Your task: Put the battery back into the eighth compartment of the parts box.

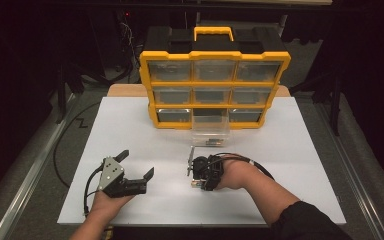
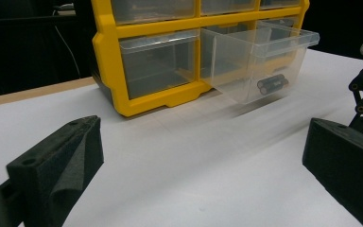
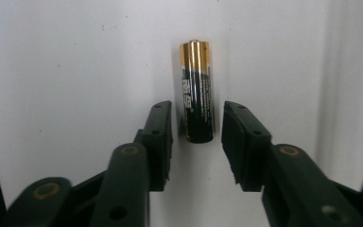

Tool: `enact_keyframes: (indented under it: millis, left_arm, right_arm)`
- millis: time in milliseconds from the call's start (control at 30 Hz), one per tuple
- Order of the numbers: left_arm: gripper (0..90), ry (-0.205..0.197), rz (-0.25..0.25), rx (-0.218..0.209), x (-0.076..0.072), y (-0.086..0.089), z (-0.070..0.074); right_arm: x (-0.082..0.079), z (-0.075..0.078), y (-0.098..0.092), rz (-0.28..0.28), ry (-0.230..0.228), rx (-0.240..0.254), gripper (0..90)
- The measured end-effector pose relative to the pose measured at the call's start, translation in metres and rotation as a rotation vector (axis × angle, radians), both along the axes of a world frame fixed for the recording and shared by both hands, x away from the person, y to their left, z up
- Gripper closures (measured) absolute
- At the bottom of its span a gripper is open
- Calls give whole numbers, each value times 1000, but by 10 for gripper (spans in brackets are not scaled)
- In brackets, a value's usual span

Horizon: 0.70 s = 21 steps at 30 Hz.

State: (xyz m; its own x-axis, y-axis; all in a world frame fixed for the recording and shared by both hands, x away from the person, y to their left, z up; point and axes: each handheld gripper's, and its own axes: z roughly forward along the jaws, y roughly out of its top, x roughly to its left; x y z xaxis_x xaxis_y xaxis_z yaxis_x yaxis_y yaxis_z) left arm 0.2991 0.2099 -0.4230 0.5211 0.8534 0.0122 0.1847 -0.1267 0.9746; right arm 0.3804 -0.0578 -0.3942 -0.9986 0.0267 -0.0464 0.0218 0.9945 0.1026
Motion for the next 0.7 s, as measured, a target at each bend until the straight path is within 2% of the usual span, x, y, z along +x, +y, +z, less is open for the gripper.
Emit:
enact_keyframes:
  millis: [400, 700]
  left_arm:
    - [4, 1, -1, 3, 0, 0, 0]
    - [4, 1, -1, 3, 0, 0, 0]
  right_arm:
    - [1, -3, 6, 22, 0, -1, 781]
    - [0, 0, 3, 32, -7, -3, 790]
